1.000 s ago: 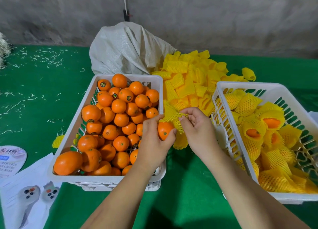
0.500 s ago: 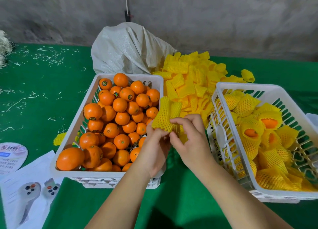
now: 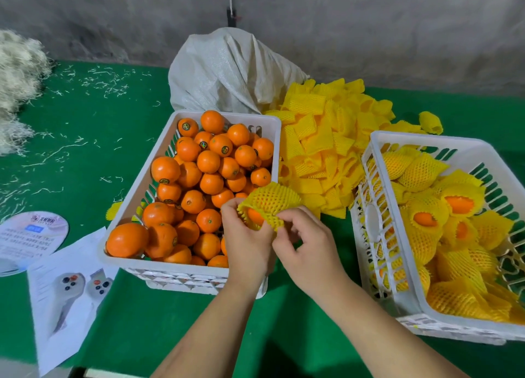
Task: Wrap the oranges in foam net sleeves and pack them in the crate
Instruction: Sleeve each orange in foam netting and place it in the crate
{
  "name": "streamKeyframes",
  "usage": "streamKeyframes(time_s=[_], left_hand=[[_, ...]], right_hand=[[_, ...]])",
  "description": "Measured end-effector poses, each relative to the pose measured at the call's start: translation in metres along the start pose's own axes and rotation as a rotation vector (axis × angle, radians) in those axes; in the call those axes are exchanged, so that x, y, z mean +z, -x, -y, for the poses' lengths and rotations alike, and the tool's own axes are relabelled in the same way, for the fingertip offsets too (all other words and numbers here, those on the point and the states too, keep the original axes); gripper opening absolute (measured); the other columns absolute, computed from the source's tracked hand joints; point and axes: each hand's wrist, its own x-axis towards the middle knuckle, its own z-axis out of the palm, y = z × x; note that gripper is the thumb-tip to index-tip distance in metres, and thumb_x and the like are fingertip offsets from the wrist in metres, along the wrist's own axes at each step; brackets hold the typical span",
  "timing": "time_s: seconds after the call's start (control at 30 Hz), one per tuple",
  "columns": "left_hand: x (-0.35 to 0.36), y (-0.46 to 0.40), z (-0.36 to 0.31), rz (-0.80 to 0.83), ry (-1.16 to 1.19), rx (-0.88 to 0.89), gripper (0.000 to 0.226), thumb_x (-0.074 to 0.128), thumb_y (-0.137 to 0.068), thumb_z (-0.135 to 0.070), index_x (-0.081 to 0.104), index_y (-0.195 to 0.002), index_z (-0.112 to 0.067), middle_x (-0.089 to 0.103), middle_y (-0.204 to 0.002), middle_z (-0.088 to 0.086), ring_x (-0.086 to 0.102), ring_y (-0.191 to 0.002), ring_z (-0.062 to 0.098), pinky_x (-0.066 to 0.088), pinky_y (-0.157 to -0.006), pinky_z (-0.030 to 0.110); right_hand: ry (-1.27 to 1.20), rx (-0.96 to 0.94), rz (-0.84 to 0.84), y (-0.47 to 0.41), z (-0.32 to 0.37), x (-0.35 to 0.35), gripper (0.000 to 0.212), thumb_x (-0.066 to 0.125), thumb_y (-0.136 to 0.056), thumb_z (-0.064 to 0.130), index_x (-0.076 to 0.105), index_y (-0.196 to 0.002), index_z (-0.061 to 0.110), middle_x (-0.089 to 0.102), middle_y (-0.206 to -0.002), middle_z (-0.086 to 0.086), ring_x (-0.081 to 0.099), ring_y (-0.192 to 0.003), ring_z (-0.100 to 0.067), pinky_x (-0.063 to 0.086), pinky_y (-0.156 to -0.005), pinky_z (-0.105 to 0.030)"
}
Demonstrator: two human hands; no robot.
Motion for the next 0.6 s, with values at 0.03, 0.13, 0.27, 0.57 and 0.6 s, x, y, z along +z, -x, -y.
streamKeyframes(time_s=[0.03, 0.13, 0.27, 0.57, 0.6], left_hand=[[-0.001, 0.0, 0.002, 0.029, 0.027, -0.004, 0.051, 0.078, -0.075, -0.024, 0.045, -0.106, -0.051, 0.062, -0.106, 0.003, 0.065, -0.091, 0.016, 0.056, -0.075, 0.041], [-0.006, -0.005, 0.008, 0.117, 0.102, -0.061, 0.059, 0.075, -0.079, -0.003, 0.042, -0.107, -0.042, 0.057, -0.098, 0.004, 0.06, -0.081, 0.011, 0.051, -0.067, 0.038], [-0.01, -0.008, 0.001, 0.14, 0.222, -0.078, 0.05, 0.078, -0.08, -0.019, 0.034, -0.105, -0.018, 0.045, -0.094, 0.005, 0.049, -0.082, 0.014, 0.044, -0.066, 0.044], [-0.007, 0.003, -0.007, 0.324, 0.295, -0.045, 0.05, 0.079, -0.083, -0.029, 0.052, -0.124, -0.022, 0.065, -0.107, -0.001, 0.065, -0.092, 0.025, 0.054, -0.061, 0.033], [-0.006, 0.002, -0.006, 0.316, 0.276, 0.007, 0.046, 0.079, -0.085, -0.027, 0.055, -0.123, -0.021, 0.066, -0.112, 0.003, 0.066, -0.099, 0.031, 0.057, -0.07, 0.043]], right_hand=[[-0.045, 0.024, 0.006, 0.001, -0.001, 0.0, 0.021, 0.065, -0.087, 0.011, 0.065, -0.108, 0.015, 0.054, -0.103, 0.013, 0.056, -0.09, -0.002, 0.045, -0.077, -0.013], [-0.193, 0.096, 0.064, 0.007, 0.0, 0.006, 0.029, 0.065, -0.089, 0.025, 0.052, -0.115, 0.029, 0.048, -0.114, 0.013, 0.059, -0.107, -0.011, 0.052, -0.086, -0.021], [-0.543, 0.267, 0.046, 0.005, 0.011, 0.018, 0.028, 0.067, -0.089, 0.043, 0.052, -0.111, 0.035, 0.06, -0.108, 0.007, 0.064, -0.099, -0.013, 0.052, -0.08, -0.029], [-1.132, 0.894, -0.172, -0.02, 0.03, 0.015, 0.051, 0.067, -0.093, 0.04, 0.059, -0.141, 0.024, 0.07, -0.134, -0.005, 0.068, -0.122, -0.021, 0.053, -0.103, -0.043], [-1.138, 0.894, -0.222, -0.021, 0.03, 0.013, 0.043, 0.064, -0.098, 0.036, 0.06, -0.14, 0.023, 0.071, -0.131, -0.007, 0.069, -0.119, -0.024, 0.054, -0.102, -0.045]])
